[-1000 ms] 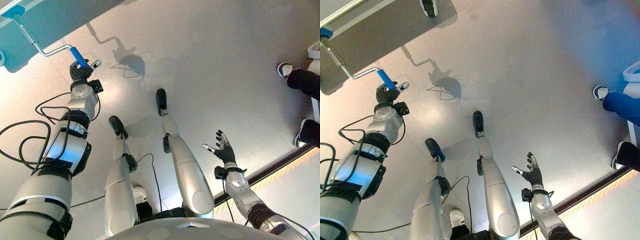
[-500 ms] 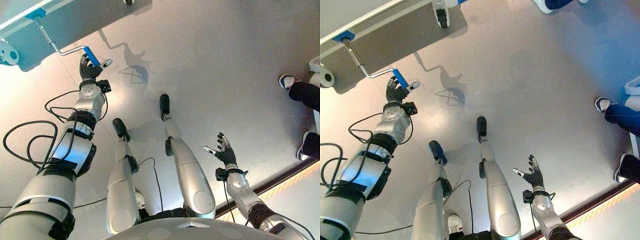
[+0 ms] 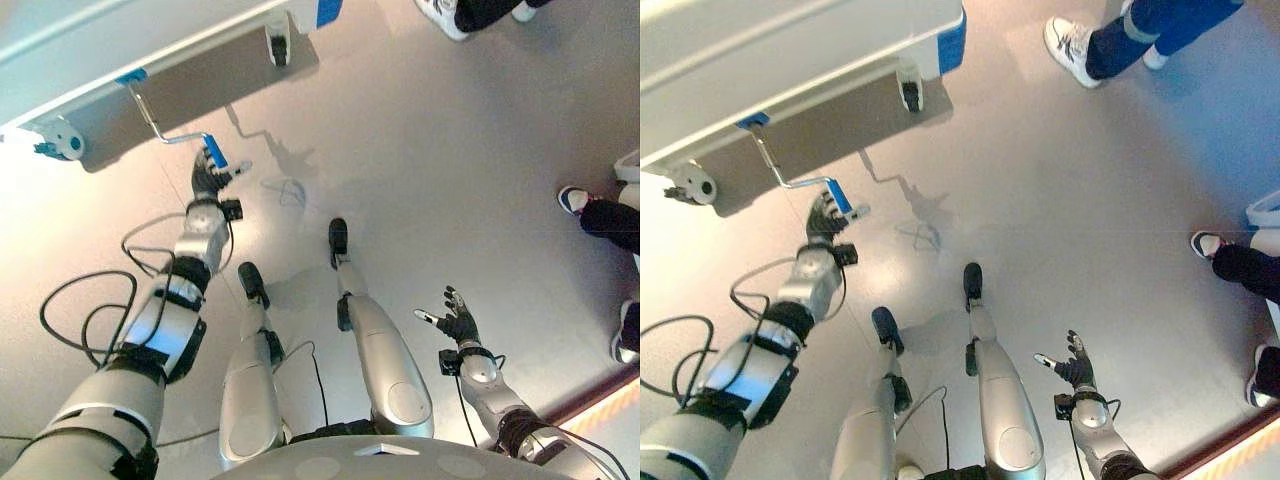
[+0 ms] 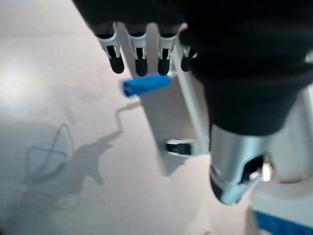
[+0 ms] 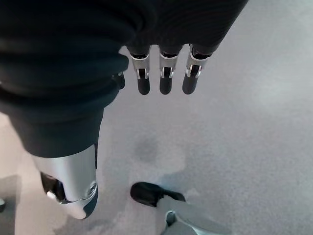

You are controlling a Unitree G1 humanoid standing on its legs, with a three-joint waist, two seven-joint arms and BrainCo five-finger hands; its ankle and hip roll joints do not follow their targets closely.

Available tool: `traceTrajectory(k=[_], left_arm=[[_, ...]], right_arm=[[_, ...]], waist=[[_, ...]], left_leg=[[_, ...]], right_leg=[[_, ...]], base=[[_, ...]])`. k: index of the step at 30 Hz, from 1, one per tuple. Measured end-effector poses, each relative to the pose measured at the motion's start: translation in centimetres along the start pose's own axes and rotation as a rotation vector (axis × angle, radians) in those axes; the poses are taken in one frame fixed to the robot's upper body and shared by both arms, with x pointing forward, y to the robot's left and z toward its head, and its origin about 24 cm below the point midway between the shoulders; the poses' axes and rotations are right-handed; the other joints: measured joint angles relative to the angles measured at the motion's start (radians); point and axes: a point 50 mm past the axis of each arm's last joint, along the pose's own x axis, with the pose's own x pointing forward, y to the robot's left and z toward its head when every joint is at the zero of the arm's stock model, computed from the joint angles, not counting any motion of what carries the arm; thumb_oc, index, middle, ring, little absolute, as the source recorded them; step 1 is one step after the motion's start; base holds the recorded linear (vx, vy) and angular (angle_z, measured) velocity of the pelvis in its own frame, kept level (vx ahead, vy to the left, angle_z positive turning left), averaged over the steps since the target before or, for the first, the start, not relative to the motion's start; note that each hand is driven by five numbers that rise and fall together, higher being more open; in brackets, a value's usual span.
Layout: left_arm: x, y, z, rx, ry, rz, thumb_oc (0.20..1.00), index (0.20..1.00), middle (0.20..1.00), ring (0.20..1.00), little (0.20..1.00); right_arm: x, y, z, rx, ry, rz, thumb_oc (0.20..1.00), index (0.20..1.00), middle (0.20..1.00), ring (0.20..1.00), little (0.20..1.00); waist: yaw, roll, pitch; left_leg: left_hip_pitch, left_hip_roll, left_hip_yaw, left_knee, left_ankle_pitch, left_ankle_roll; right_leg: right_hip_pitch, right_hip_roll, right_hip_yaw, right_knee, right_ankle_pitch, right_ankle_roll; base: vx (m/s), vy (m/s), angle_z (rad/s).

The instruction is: Raise the hospital bed

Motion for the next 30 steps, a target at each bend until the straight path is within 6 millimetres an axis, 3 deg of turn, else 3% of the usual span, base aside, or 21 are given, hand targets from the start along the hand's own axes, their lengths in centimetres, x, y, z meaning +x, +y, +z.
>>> traceTrajectory(k=[1, 2, 4, 7, 10, 12, 17, 20, 30], left_arm=[[-1.3, -0.7, -2.9, 0.025, 0.067, -0.03, 1.0, 1.0, 1.0, 1.0, 1.0], [-1.7, -1.0, -3.8, 0.037, 0.09, -0.043, 1.0, 1.0, 1.0, 1.0, 1.0], [-3.8, -1.6, -7.6, 0.096, 0.187, -0.085, 1.0, 1.0, 1.0, 1.0, 1.0], [-8.3, -1.8, -14.1, 0.207, 0.376, -0.148, 1.0, 1.0, 1.0, 1.0, 1.0], [-12.0, -0.5, -18.3, 0.277, 0.543, -0.158, 1.0, 1.0, 1.0, 1.0, 1.0], [-13.7, 0.1, -19.9, 0.343, 0.607, -0.183, 1.0, 1.0, 1.0, 1.0, 1.0], [-15.7, 0.4, -21.3, 0.47, 0.634, -0.264, 1.0, 1.0, 1.0, 1.0, 1.0], [-16.2, -0.3, -21.6, 0.546, 0.619, -0.357, 1.0, 1.0, 1.0, 1.0, 1.0], [-17.2, 0.5, -22.3, 0.591, 0.644, -0.408, 1.0, 1.0, 1.0, 1.0, 1.0]], right_arm=[[0.0, -0.1, -0.7, -0.02, 0.043, -0.009, 1.0, 1.0, 1.0, 1.0, 1.0], [0.0, -0.2, -1.1, -0.027, 0.06, -0.012, 1.0, 1.0, 1.0, 1.0, 1.0], [-0.2, -0.1, -2.0, -0.058, 0.116, -0.01, 1.0, 1.0, 1.0, 1.0, 1.0], [-0.7, 0.1, -3.6, -0.086, 0.202, -0.005, 1.0, 1.0, 1.0, 1.0, 1.0], [-1.3, 0.6, -4.8, -0.109, 0.265, 0.014, 1.0, 1.0, 1.0, 1.0, 1.0], [-1.9, 0.9, -5.8, -0.132, 0.312, 0.026, 1.0, 1.0, 1.0, 1.0, 1.0], [-3.3, 1.0, -7.8, -0.198, 0.393, 0.069, 1.0, 1.0, 1.0, 1.0, 1.0], [-4.1, 0.9, -9.0, -0.245, 0.445, 0.092, 1.0, 1.0, 1.0, 1.0, 1.0], [-4.9, 0.9, -10.0, -0.337, 0.488, 0.165, 1.0, 1.0, 1.0, 1.0, 1.0]], waist=[[0.008, 0.018, -0.024], [0.007, 0.022, -0.028], [0.033, 0.042, -0.055], [0.053, 0.064, -0.106], [0.066, 0.068, -0.155], [0.075, 0.069, -0.18], [0.113, 0.077, -0.251], [0.113, 0.086, -0.288], [0.125, 0.114, -0.387]], left_leg=[[0.02, 0.0, -0.006, 0.0, -0.005, 0.002], [0.031, 0.001, -0.006, 0.0, -0.008, 0.002], [0.062, 0.001, -0.017, -0.001, -0.017, 0.005], [0.116, -0.002, -0.024, -0.001, -0.034, 0.008], [0.139, -0.002, -0.036, -0.001, -0.042, 0.011], [0.158, -0.003, -0.052, -0.001, -0.045, 0.014], [0.188, -0.001, -0.086, -0.001, -0.051, 0.019], [0.207, -0.002, -0.11, -0.001, -0.053, 0.021], [0.291, 0.003, -0.15, -0.001, -0.068, 0.02]], right_leg=[[0.025, -0.001, -0.01, 0.0, -0.008, -0.002], [0.036, -0.001, -0.012, 0.0, -0.01, -0.001], [0.072, -0.004, -0.018, 0.0, -0.024, 0.003], [0.128, -0.007, -0.025, 0.0, -0.038, 0.01], [0.16, -0.011, -0.038, 0.0, -0.049, 0.014], [0.187, -0.015, -0.049, 0.0, -0.057, 0.017], [0.242, -0.024, -0.086, 0.0, -0.078, 0.025], [0.277, -0.028, -0.112, 0.0, -0.088, 0.031], [0.392, -0.03, -0.162, -0.002, -0.123, 0.035]], base=[[0.08, 0.073, 0.11], [0.07, 0.076, 0.14], [0.08, 0.065, 0.08], [0.08, 0.042, 0.06], [0.08, 0.003, 0.1], [0.07, -0.009, 0.2], [0.06, -0.037, 0.23], [0.06, -0.009, 0.28], [0.07, -0.003, 0.14]])
